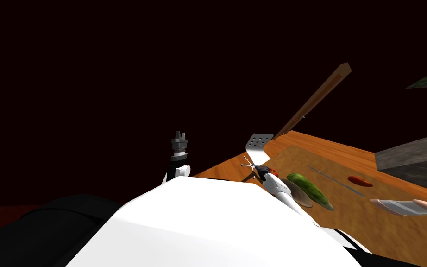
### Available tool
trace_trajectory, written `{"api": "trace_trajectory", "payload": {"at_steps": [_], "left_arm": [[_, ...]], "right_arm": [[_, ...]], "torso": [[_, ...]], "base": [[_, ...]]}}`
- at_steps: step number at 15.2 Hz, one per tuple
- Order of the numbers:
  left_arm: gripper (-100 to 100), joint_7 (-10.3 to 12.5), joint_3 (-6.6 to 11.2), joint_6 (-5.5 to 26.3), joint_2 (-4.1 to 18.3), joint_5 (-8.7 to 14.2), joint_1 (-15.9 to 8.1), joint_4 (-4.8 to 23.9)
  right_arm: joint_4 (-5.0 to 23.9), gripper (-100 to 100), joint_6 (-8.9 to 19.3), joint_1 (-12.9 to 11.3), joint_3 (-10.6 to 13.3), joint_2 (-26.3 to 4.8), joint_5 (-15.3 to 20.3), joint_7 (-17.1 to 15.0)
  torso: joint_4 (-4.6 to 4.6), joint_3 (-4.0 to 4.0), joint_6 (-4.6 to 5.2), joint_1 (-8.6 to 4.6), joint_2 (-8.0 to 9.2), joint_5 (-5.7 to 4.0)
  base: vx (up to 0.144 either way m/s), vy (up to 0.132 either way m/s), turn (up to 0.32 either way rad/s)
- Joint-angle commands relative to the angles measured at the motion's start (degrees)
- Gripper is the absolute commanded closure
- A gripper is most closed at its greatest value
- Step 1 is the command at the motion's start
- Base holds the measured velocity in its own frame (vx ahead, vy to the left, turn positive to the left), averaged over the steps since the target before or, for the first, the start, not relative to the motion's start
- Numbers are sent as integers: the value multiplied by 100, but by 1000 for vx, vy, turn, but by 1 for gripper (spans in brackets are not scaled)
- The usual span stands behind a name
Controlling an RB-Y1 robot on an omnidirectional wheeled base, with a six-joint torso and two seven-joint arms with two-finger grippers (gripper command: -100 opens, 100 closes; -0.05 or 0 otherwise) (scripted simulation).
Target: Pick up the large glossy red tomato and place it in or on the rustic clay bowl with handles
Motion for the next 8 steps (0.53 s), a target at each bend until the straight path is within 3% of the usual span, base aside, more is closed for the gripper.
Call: {"api": "trace_trajectory", "payload": {"at_steps": [1, 3, 7, 8], "left_arm": [[0, 0, 0, 0, 0, 0, 0, 0], [0, 0, 0, 0, 0, 0, 0, 0], [0, 0, 0, 0, 0, 0, 0, 0], [0, 0, 0, 0, 0, 0, 0, 0]], "right_arm": [[286, -100, 212, -77, 4, -38, 277, 248], [702, -100, 342, -153, 14, -68, 450, 407], [961, -100, 485, -224, 23, -95, 613, 558], [1200, -100, 608, -290, 32, -119, 766, 699]], "torso": [[0, 0, 0, 0, 0, 0], [0, 1, 0, 3, 1, 1], [0, 0, 0, -1, 0, 0], [1, 2, 1, -5, 4, 0]], "base": [[32, 59, 23], [36, 51, 22], [34, 40, 13], [20, 22, 8]]}}
